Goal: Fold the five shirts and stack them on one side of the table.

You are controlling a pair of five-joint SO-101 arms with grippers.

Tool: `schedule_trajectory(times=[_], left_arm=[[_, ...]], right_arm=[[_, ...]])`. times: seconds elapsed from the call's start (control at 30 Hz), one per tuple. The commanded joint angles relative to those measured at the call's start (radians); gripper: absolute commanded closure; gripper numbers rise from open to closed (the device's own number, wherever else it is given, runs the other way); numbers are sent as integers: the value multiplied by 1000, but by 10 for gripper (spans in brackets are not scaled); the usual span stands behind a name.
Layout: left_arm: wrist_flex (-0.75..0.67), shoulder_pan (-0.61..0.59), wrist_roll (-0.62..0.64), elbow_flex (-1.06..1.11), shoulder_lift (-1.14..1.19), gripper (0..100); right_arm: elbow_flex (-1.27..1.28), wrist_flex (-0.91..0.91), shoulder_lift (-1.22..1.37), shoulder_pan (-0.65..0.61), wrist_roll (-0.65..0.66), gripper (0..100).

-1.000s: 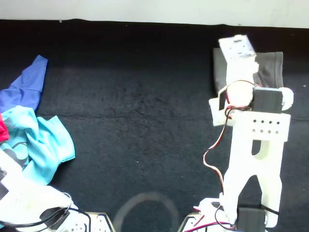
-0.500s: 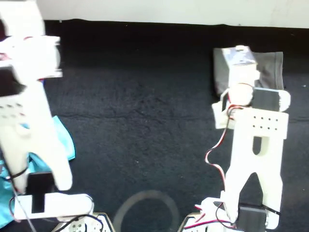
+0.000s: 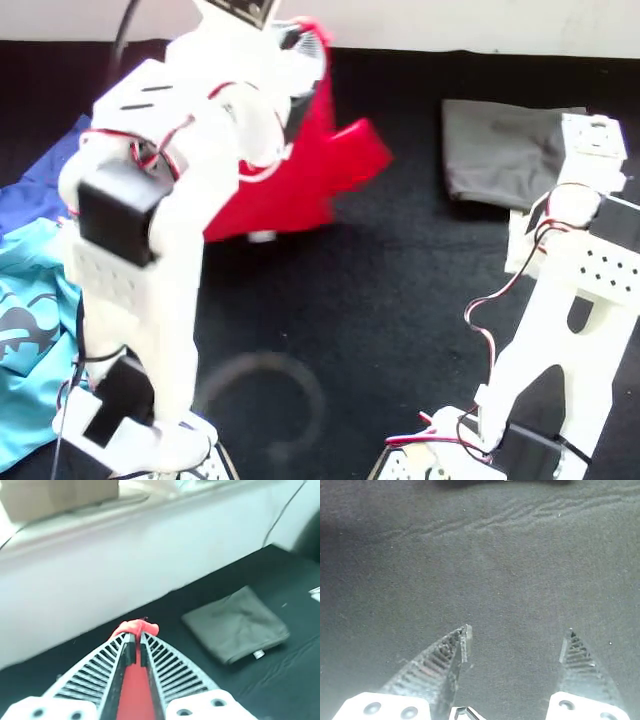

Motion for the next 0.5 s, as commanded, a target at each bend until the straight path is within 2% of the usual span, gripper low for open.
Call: schedule_trajectory(times=[0.0,0.13,0.27,0.37,0.47], left_arm=[[-20,28,2,-53,-47,991],[170,-2,2,-45,-36,991],[353,-156,2,122,-38,991],[376,-354,2,294,-38,991],[315,-527,0,475,-38,991]], right_arm=[[2,-10,-36,16,5,721],[-1,-12,-36,8,3,721],[1,-12,-36,-28,3,721],[2,-12,-36,-68,3,721],[2,-12,-36,-127,3,721]])
